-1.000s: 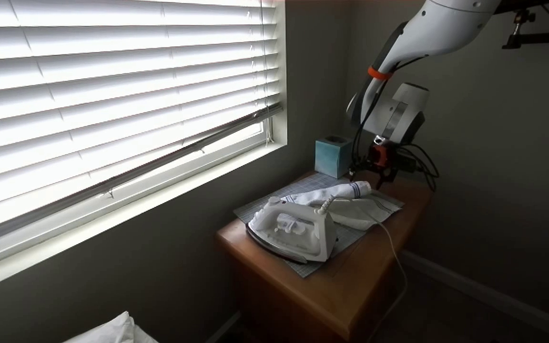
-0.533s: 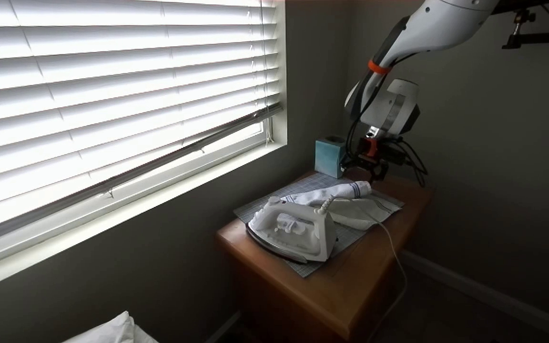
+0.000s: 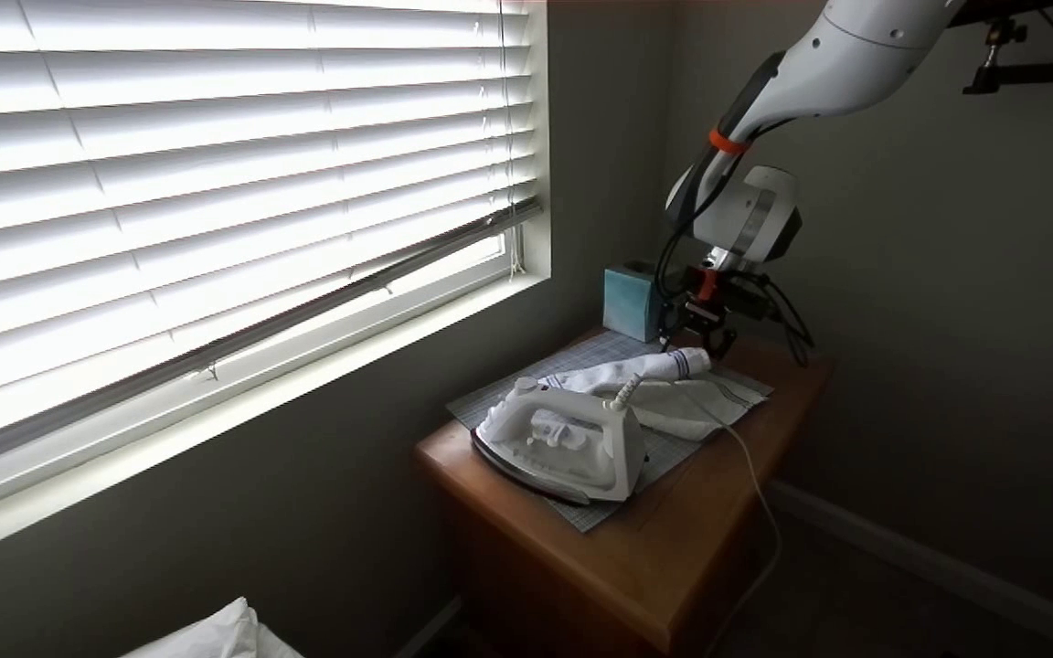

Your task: Stretch out the towel

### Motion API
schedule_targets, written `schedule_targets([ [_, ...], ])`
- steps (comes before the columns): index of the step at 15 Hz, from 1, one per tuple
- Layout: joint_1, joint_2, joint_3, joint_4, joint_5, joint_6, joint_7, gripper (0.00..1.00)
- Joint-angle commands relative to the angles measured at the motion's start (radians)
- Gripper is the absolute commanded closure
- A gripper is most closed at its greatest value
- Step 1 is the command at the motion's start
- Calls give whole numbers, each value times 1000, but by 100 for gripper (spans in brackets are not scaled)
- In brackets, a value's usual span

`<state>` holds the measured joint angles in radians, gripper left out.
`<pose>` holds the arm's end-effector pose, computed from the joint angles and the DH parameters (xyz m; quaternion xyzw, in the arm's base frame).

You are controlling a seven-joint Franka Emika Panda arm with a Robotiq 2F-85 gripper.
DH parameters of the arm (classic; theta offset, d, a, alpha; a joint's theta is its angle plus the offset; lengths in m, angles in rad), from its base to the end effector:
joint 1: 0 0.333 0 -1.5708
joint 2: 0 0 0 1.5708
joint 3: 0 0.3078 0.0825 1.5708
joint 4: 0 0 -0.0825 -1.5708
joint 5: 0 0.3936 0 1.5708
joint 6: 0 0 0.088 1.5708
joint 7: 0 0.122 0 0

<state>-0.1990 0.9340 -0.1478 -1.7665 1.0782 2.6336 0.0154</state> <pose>0.5716 -0.2259 0.0048 -0.7914 0.5828 -0.0256 0.1827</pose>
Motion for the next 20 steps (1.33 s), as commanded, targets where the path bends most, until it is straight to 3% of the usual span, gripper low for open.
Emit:
schedule_targets([
  [1, -44, 42, 27, 73, -20, -26, 46, 77],
  [4, -59, 38, 47, 90, -4, -13, 30, 98],
  [5, -66, 35, 55, 94, 1, -15, 22, 99],
  [12, -106, 31, 143, 130, 87, 75, -103, 99],
  [20, -162, 113, 290, 259, 378, 357, -483, 99],
])
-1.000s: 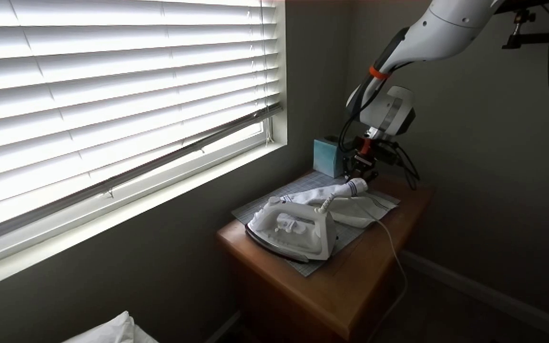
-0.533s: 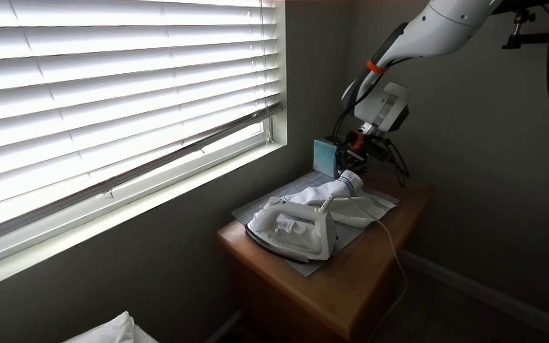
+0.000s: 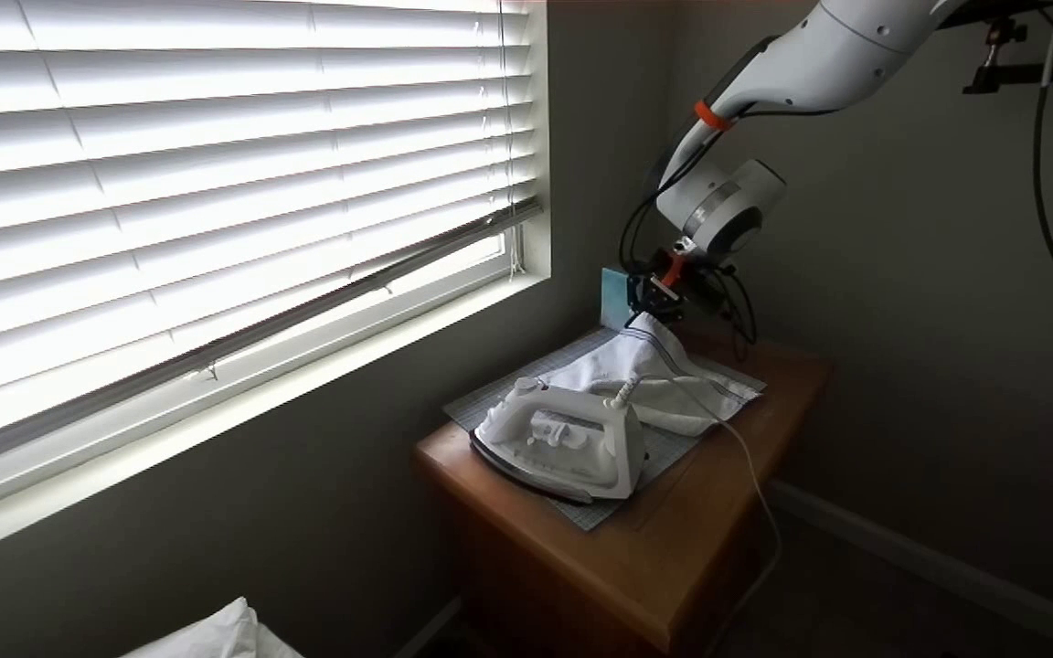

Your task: Stretch out the towel

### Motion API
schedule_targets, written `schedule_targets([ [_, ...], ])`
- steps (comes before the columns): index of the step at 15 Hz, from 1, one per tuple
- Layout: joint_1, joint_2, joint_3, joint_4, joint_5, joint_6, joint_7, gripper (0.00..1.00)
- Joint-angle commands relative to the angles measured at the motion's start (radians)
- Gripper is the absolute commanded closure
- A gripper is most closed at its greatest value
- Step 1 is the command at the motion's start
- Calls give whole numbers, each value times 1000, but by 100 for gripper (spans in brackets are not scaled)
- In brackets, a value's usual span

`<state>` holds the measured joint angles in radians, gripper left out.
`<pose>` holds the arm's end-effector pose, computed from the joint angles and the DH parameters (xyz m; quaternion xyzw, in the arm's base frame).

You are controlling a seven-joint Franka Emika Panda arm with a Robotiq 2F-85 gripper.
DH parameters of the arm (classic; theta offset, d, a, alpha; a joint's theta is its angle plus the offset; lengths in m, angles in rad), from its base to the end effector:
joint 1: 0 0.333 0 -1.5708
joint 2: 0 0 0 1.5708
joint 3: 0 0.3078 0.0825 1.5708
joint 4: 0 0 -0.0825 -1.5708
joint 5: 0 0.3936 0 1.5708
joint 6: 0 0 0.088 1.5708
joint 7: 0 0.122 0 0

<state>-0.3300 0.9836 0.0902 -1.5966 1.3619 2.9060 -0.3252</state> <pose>0.6309 -0.2161 0.0320 -0.7699 0.5670 -0.1816 0.2297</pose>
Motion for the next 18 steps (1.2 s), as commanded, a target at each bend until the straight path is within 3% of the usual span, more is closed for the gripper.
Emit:
schedule_targets([
  [1, -32, 76, 57, 103, 111, 103, -173, 99],
  [5, -32, 128, 79, 176, 189, 169, -320, 99],
  [6, -32, 138, 84, 193, 208, 177, -362, 71],
  [7, -31, 141, 87, 200, 223, 178, -390, 71],
  [11, -26, 128, 98, 220, 311, 197, -568, 44],
  [18, -8, 31, 77, 107, 368, 253, -701, 0],
])
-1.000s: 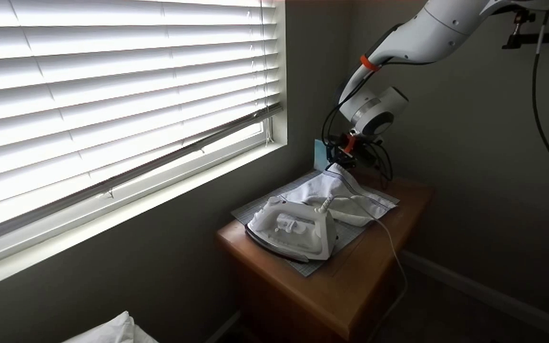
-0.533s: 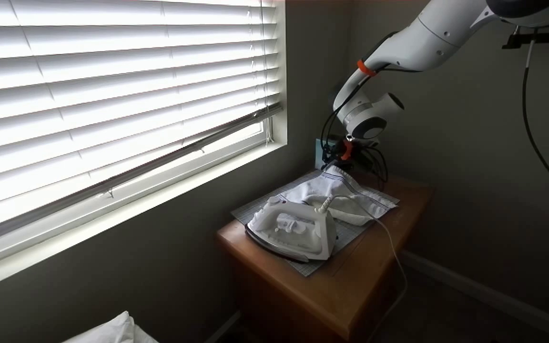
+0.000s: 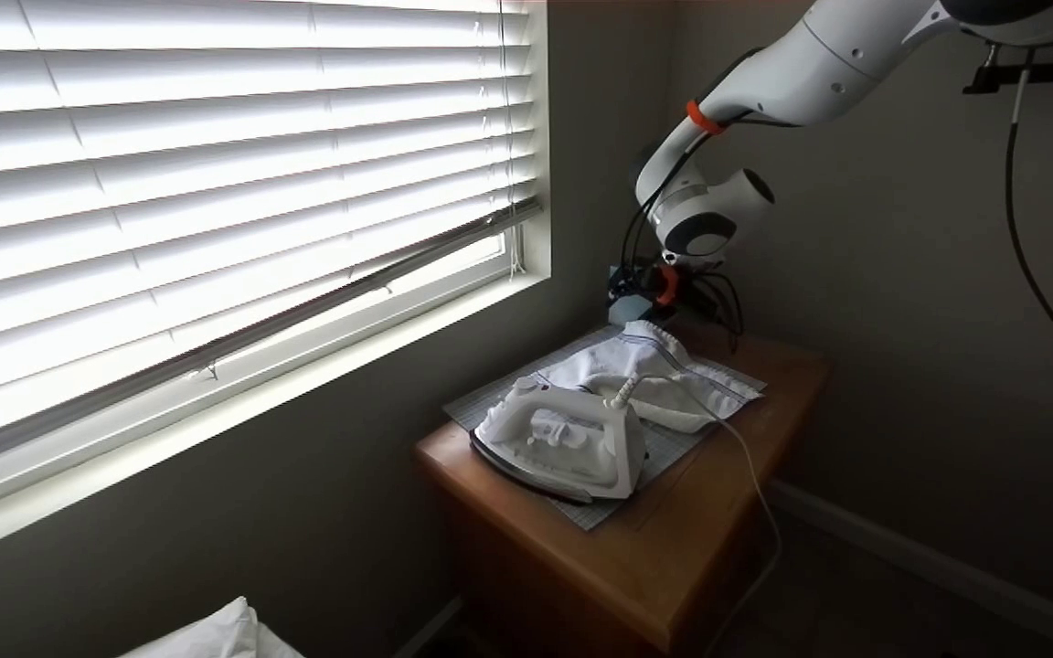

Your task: Stretch out the towel

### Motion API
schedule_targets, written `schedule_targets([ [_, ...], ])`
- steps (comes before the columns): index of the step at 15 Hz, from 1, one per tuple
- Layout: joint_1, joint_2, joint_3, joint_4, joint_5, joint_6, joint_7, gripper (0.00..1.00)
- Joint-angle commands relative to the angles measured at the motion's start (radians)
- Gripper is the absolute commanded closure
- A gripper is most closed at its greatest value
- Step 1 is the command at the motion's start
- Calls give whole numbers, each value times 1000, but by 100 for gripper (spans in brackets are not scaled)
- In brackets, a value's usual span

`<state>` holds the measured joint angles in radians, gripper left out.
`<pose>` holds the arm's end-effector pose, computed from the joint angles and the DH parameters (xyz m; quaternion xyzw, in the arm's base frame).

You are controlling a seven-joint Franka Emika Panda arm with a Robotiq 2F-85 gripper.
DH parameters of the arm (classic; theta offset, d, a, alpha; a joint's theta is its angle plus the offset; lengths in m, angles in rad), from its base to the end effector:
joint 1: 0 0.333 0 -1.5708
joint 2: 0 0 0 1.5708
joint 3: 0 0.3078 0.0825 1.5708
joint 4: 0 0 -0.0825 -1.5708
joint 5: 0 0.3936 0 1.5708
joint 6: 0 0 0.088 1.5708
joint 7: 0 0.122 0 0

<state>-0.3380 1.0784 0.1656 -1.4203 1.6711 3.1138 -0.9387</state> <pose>0.6486 -0.2140 0.0304 -0.8212 0.4656 -0.2913 0.1547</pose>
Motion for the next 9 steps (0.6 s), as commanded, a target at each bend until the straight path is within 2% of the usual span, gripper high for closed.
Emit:
schedule_targets([
  [1, -2, -80, 4, -87, 68, 51, -105, 0],
  [5, -13, -173, 16, -213, 63, 30, -134, 0],
  [9, -22, -292, 32, -409, -4, 24, -57, 0],
])
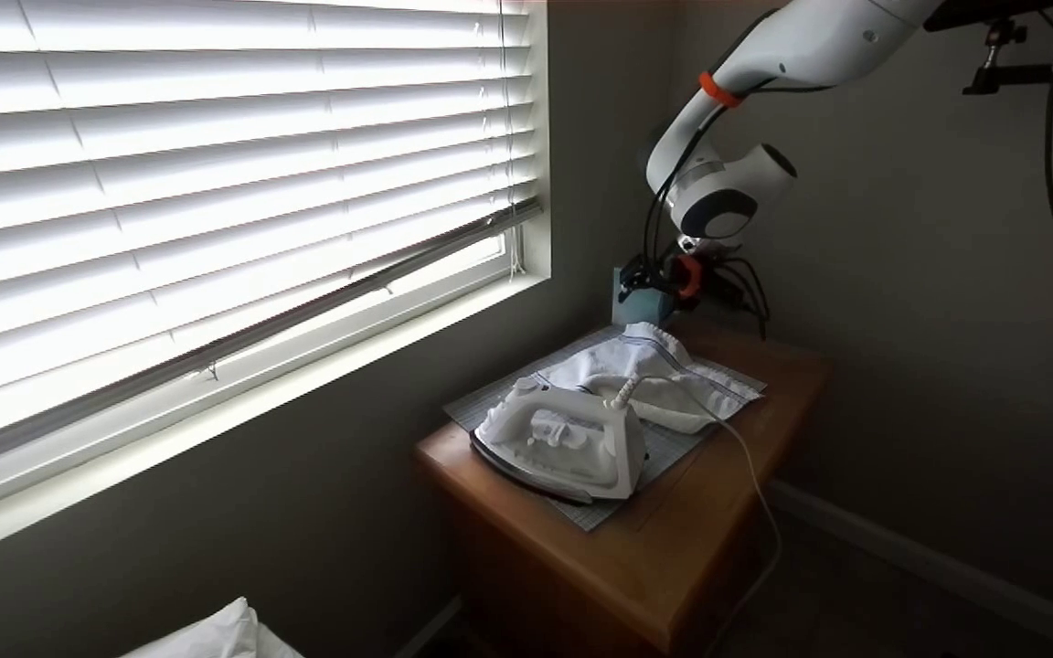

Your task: Stretch out the towel

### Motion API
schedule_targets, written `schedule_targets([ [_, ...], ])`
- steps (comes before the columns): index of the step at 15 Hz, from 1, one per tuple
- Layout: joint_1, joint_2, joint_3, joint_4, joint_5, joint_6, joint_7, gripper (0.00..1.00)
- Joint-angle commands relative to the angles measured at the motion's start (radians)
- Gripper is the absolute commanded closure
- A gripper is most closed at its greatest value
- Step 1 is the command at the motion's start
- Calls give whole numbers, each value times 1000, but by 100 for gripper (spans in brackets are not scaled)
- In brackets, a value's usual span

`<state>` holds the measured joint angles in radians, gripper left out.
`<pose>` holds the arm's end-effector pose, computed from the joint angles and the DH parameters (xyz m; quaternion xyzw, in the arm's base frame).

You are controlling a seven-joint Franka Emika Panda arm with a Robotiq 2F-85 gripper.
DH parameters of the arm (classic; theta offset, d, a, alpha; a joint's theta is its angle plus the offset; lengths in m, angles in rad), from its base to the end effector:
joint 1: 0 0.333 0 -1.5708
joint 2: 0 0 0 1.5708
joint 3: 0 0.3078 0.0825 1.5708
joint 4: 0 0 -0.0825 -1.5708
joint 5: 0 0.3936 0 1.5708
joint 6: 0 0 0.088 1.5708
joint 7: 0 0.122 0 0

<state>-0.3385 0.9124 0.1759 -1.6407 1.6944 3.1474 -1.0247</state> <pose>0.6128 -0.1961 0.0625 -0.8498 0.4339 -0.2716 0.1258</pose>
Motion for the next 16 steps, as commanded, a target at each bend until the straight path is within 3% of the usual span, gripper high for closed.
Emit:
schedule_targets([
  [1, -20, -153, 23, -230, -36, -7, 37, 0],
  [6, 16, -296, 37, -426, -96, 35, 74, 0],
  [9, 51, -355, 71, -546, -185, 45, 198, 0],
  [11, 97, -367, 78, -588, -241, 33, 290, 0],
  [12, 61, -318, 74, -505, -171, 31, 185, 0],
  [16, 110, -339, 79, -559, -205, 32, 257, 0],
])
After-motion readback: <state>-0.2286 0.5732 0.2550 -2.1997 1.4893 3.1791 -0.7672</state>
